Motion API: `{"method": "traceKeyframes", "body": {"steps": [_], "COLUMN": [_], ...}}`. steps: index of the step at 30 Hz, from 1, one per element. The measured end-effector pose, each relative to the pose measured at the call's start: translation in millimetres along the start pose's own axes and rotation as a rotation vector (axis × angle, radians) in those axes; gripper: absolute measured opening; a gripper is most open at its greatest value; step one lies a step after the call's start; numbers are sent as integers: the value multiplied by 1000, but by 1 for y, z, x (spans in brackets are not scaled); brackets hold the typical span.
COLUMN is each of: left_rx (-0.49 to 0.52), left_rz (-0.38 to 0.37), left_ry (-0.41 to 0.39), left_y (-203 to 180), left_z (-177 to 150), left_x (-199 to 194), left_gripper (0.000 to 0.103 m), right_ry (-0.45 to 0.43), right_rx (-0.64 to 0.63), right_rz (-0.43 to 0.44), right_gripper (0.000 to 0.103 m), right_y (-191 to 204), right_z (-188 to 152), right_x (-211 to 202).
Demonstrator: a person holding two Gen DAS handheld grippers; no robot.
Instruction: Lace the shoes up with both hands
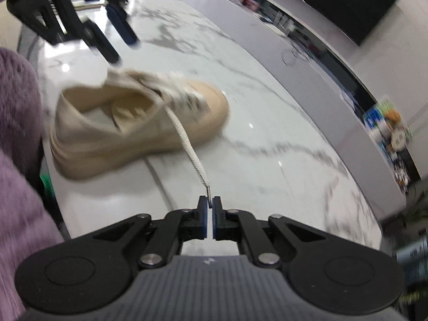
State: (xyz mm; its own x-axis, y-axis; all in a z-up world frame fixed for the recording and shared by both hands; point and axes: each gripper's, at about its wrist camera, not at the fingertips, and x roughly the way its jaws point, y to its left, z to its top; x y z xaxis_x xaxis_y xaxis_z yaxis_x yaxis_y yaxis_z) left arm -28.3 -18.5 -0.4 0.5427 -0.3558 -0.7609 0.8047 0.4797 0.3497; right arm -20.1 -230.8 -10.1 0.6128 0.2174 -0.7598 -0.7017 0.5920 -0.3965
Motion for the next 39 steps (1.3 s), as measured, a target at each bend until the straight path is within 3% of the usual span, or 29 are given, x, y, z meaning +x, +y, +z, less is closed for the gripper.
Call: {"method": "traceKeyframes", "body": {"steps": [8,16,22,24,26,27,30,35,39], "left_rx": [-68,-105,-176,-202,-231,-250,-324,-471,-599], "left_rz": [21,44,70,87,106,115,137,220,239], "left_ry": [-2,-8,-34,-46,-61,-71,-112,-158,-168], "left_y": [7,11,15,15,14,14,15,14,8], "left_z": [-11,-11,-2,1,3,4,5,7,7], "left_x": [-14,-26,-38,-44,-50,-53,-62,-70,-76], "left_gripper": [21,21,21,22,27,29,44,54,64], "right_ry": [76,129,55,20,-16,-34,-82,-167,-182], "right_rx": [89,152,263,316,363,384,469,618,730], "right_rz": [-65,-107,-106,-106,-109,-115,-121,-139,-123], "right_gripper": [4,4,6,14,32,35,35,39,45], "right_y": [-12,-18,-23,-26,-27,-27,-28,-24,-10], "right_z": [-49,-70,-66,-61,-55,-51,-38,-8,19], "right_x": [-22,-29,-38,-41,-44,-46,-50,-54,-55]}}
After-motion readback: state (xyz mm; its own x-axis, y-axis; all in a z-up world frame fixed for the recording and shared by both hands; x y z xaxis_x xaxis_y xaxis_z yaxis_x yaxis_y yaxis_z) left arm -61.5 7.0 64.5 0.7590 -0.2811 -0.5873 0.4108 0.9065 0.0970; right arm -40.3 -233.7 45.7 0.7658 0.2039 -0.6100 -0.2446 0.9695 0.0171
